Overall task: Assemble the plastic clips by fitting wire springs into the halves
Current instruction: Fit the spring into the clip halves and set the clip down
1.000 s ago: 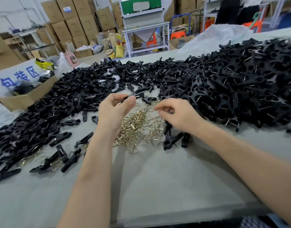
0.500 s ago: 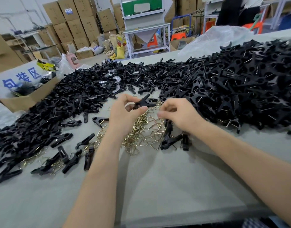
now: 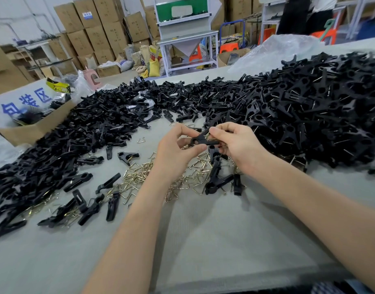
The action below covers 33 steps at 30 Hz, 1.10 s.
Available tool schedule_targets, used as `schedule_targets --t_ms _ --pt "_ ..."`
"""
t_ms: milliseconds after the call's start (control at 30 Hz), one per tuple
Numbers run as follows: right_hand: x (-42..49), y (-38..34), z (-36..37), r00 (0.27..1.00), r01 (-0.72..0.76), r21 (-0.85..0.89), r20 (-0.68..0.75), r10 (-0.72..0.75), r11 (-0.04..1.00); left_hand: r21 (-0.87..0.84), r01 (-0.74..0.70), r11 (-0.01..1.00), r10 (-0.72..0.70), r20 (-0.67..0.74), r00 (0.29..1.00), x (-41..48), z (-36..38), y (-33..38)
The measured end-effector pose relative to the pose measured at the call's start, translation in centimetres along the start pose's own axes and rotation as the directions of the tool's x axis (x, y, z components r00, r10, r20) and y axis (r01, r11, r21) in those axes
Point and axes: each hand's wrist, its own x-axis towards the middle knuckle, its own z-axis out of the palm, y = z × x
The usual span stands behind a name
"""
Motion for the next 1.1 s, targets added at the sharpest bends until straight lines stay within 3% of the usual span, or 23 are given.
schedule_targets --t_ms 133,367,467,567,667,933,1100 --pt "0.0 0.0 -0.2 0.999 -0.001 0.020 -0.054 0.002 1.000 -0.034 0.012 0.999 -0.013 -0.027 1.000 0.0 0.0 0.0" --pt "-0.1 0.3 0.0 1.000 -0.024 0.008 0.000 0.024 1.000 0.003 -0.004 1.000 0.005 -0.018 1.000 -0.2 0.6 0.0" --pt "0.1 -0.2 -0.3 0.986 -0.146 0.128 0.099 0.134 0.981 -0.016 0.000 1.000 0.000 -0.018 1.000 -0.1 0.6 0.1" --pt "0.2 -0.9 -0.9 0.915 -0.370 0.318 0.288 0.283 0.873 -0.104 0.006 0.995 -0.008 -0.013 1.000 -0.2 0.4 0.4" --pt "0.2 -1.3 -1.5 0.848 -0.487 0.407 0.433 0.306 0.773 -0.188 -0.007 0.982 0.003 -0.026 1.000 -0.2 0.4 0.7" --pt "-0.2 -1.0 -1.3 0.719 -0.601 0.338 0.624 0.306 0.724 -0.164 -0.015 0.986 0.004 -0.062 0.998 -0.4 0.6 1.1" --pt "-0.1 -0.8 -1.1 0.746 -0.560 0.332 0.601 0.288 0.759 -0.092 -0.049 0.995 0.040 -0.090 0.995 -0.3 0.7 1.2"
